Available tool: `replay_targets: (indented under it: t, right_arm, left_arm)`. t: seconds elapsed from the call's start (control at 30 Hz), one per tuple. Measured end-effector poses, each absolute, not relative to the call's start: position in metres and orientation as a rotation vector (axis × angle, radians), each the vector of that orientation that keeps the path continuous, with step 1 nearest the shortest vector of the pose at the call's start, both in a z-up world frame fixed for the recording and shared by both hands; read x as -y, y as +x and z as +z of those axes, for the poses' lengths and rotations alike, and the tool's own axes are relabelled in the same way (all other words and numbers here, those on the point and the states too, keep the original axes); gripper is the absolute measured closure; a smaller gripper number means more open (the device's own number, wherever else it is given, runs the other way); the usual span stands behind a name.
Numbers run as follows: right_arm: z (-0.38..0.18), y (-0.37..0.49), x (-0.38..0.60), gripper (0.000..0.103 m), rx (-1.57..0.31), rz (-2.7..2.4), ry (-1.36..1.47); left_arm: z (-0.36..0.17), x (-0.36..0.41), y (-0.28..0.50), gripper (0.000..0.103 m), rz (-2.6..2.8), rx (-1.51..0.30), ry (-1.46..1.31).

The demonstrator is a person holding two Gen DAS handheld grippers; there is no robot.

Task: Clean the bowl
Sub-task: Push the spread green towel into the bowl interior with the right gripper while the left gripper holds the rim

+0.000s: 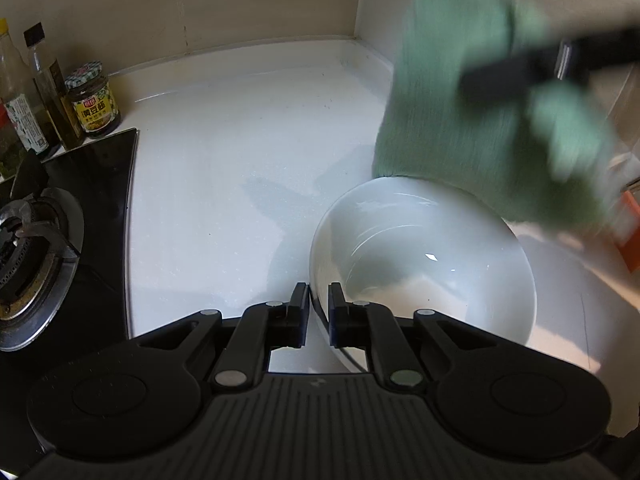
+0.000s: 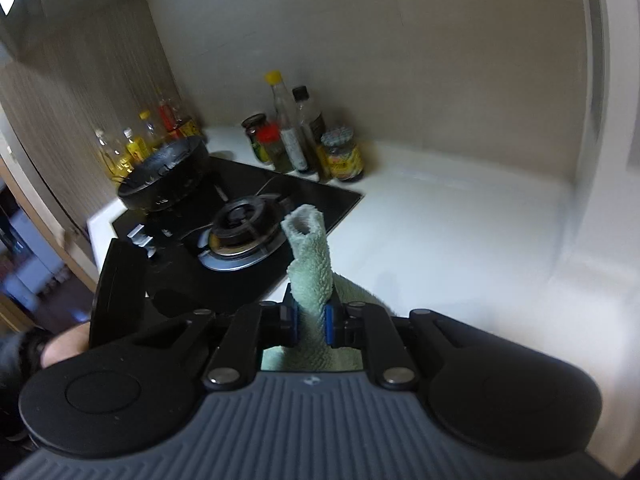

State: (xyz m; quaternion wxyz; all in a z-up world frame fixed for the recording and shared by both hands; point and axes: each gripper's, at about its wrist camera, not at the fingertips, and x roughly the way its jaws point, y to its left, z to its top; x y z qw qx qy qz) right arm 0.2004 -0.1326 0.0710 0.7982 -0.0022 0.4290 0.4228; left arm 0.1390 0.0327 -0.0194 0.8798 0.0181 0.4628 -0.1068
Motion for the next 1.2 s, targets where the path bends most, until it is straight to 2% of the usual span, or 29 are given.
replay_targets:
  t: [0.07, 0.13, 0.2, 0.4, 0.47, 0.53, 0.57, 0.7, 0.87, 1.07, 1.2]
  right_arm:
    - [0.05, 0.204, 0.131, 0.088, -1.006, 0.891, -0.028]
    - [0.037, 0.205, 0.131, 0.079, -1.066, 0.879, -0.033]
    - [0.036, 0.202, 0.133, 0.075, -1.08, 0.899, -0.036]
    - [0.048, 0.193, 0.139, 0.075, -1.043, 0.904, -0.091]
    - [0.042, 0.189, 0.128, 0.077, -1.029, 0.861, -0.222]
    - [0.039, 0.183, 0.112, 0.093, -1.03, 0.852, -0.315]
    - [0.032, 0.18, 0.101, 0.094, -1.039, 0.854, -0.388]
    - [0.002, 0.182, 0.065, 0.094, -1.119, 0.864, -0.561]
    - [-0.025, 0.192, 0.049, 0.094, -1.202, 0.847, -0.645]
    - [-0.033, 0.184, 0.04, 0.094, -1.325, 0.968, -0.682]
    - [-0.035, 0.17, 0.04, 0.096, -1.406, 1.051, -0.803]
  left_arm:
    - [-0.019, -0.033, 0.139, 0.094, -0.223, -0.963, 0.04]
    - [-0.019, -0.033, 0.139, 0.094, -0.225, -0.96, 0.046]
    - [-0.019, -0.033, 0.138, 0.093, -0.228, -0.958, 0.041]
    - [-0.019, -0.035, 0.137, 0.093, -0.23, -0.948, 0.031]
    - [-0.019, -0.035, 0.137, 0.093, -0.232, -0.942, 0.035]
    - [-0.019, -0.036, 0.138, 0.093, -0.236, -0.942, 0.036]
    - [-0.019, -0.036, 0.138, 0.093, -0.239, -0.943, 0.037]
    - [-0.019, -0.035, 0.14, 0.092, -0.242, -0.941, 0.048]
    - [-0.019, -0.035, 0.139, 0.092, -0.242, -0.928, 0.042]
    - [-0.022, -0.033, 0.139, 0.094, -0.229, -0.922, 0.044]
    - [-0.024, -0.032, 0.142, 0.094, -0.254, -0.936, 0.031]
